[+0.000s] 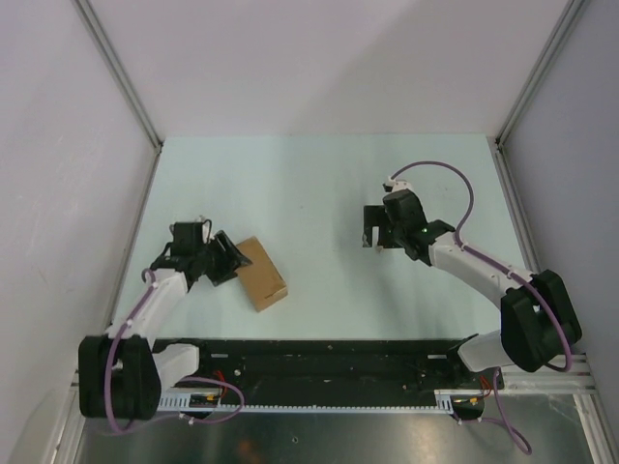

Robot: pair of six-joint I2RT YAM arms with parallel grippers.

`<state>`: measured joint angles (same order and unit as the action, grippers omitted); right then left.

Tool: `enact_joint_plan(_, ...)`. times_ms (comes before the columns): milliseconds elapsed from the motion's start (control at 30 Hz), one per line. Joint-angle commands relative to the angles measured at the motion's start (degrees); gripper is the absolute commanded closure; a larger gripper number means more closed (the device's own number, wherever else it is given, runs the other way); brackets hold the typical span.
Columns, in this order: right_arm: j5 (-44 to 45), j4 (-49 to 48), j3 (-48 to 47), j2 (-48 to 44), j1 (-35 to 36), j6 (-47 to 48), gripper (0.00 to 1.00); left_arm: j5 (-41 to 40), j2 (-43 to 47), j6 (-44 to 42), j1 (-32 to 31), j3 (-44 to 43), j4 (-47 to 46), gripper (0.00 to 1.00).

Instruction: Unpack the express box

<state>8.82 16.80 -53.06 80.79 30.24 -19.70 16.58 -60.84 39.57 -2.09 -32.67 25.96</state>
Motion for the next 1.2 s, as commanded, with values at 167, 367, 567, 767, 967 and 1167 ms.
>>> enact_joint_plan(167,9.9,5.3,-1.3,-2.7,-3.0,-5.7,0.06,9.1,-18.4,-7.8,-4.0,-9.4,-11.0,0.45)
enact_joint_plan(367,13.1,7.2,-1.3,-2.2,-5.2,-10.5,0.08,6.4,-25.3,-9.8,-5.4,-17.6,-12.0,0.45)
enact_joint_plan(567,10.3,6.1,-1.3,0.0,-6.9,-12.6,0.13,6.2,-32.2,-10.9,-5.5,-25.1,-11.9,0.43)
enact_joint_plan(767,11.2,4.9,-1.3,1.6,-6.9,-14.7,0.15,-2.7,-27.5,-12.3,-4.5,-25.7,-10.2,0.25)
enact_joint_plan(967,14.9,2.9,-1.5,5.0,-7.0,-16.8,0.18,-10.7,-16.4,-15.2,1.2,-28.2,-7.6,0.11)
enact_joint_plan(1167,19.0,0.3,-5.0,11.3,-7.2,-17.0,0.2,-18.6,-5.4,-11.5,11.7,-31.3,-7.8,0.06)
